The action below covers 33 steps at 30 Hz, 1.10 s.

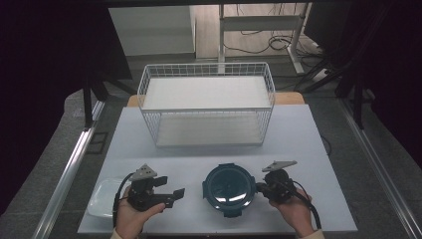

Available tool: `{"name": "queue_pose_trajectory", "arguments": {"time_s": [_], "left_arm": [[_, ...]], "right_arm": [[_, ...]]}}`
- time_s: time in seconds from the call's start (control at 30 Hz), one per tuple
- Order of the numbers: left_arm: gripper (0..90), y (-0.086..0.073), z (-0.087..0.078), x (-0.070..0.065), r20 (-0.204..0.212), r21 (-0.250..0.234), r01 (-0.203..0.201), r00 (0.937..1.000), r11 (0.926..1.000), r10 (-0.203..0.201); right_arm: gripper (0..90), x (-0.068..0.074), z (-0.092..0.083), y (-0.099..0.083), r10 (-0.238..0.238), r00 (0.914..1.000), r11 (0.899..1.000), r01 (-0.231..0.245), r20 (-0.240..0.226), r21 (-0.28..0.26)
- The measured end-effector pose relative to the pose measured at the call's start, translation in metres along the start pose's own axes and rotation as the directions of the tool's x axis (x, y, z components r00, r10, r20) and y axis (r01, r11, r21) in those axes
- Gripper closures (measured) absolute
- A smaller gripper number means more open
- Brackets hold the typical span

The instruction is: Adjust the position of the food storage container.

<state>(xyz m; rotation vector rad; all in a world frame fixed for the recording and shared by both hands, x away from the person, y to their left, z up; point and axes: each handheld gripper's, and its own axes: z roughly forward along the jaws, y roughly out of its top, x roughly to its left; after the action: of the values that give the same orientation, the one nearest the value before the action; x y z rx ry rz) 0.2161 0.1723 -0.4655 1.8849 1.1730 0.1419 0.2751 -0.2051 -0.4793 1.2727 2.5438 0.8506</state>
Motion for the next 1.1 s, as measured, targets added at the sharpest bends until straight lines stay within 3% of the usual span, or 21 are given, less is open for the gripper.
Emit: {"name": "queue_pose_trajectory", "arguments": {"time_s": [0.17, 0.43, 0.67, 0.7, 0.73, 0.77, 0.8, 0.9, 0.93, 0.97, 1.0, 1.1], "left_arm": [[19.3, 0.001, 0.001, -0.002, 0.006, -0.006, 0.007, 1.0, 1.0, -0.007], [19.3, 0.001, 0.002, -0.002, 0.007, -0.002, 0.009, 0.9999, 1.0, -0.009], [19.3, 0.0, 0.0, -0.001, 0.0, -0.006, 0.01, 1.0, 0.9999, -0.01], [19.3, 0.001, -0.001, -0.001, -0.001, -0.01, 0.009, 1.0, 0.9999, -0.009], [19.3, 0.001, -0.002, -0.002, -0.003, -0.012, 0.007, 1.0, 0.9999, -0.007], [19.4, 0.001, -0.003, -0.002, -0.009, -0.015, 0.003, 1.0, 0.9999, -0.004], [19.4, 0.001, -0.003, -0.002, -0.009, -0.015, 0.003, 1.0, 0.9999, -0.004], [19.4, 0.001, -0.001, -0.002, -0.006, -0.013, 0.007, 1.0, 0.9999, -0.007], [19.4, 0.001, -0.001, -0.002, -0.007, -0.012, 0.007, 1.0, 0.9999, -0.007], [19.5, 0.0, 0.0, -0.002, -0.006, -0.01, 0.008, 1.0, 0.9999, -0.008], [19.5, 0.0, 0.0, -0.002, -0.006, -0.009, 0.008, 1.0, 0.9999, -0.008], [19.5, 0.0, 0.001, -0.004, -0.007, -0.011, 0.009, 0.9999, 0.9999, -0.009]], "right_arm": [[89.6, 0.016, 0.008, 0.0, -0.024, 0.9997, 1.0, 0.024, -0.008, -0.008], [89.6, 0.025, 0.014, 0.004, -0.059, 0.9982, 0.998, 0.058, -0.015, -0.021], [89.5, 0.022, 0.009, 0.001, -0.085, 0.9953, 0.996, 0.084, -0.046, -0.026], [89.5, 0.015, 0.0, 0.0, -0.059, 0.9979, 0.996, 0.057, -0.028, -0.069], [89.5, 0.015, 0.0, 0.0, -0.059, 0.9979, 0.996, 0.057, -0.028, -0.069], [89.4, 0.007, -0.012, -0.003, -0.029, 0.9989, 0.992, 0.024, -0.037, -0.128], [89.4, 0.007, -0.012, -0.003, -0.029, 0.9989, 0.992, 0.024, -0.037, -0.128], [86.6, -0.005, -0.03, -0.013, 0.021, 0.9978, 0.974, -0.035, -0.063, -0.223], [86.6, -0.005, -0.03, -0.013, 0.021, 0.9978, 0.974, -0.035, -0.063, -0.223], [76.6, -0.008, -0.032, -0.016, 0.019, 0.9946, 0.971, -0.042, -0.102, -0.236], [76.6, -0.008, -0.032, -0.016, 0.019, 0.9946, 0.971, -0.042, -0.102, -0.236], [45.5, -0.01, -0.036, -0.017, 0.015, 0.9946, 0.961, -0.042, -0.103, -0.273]]}}
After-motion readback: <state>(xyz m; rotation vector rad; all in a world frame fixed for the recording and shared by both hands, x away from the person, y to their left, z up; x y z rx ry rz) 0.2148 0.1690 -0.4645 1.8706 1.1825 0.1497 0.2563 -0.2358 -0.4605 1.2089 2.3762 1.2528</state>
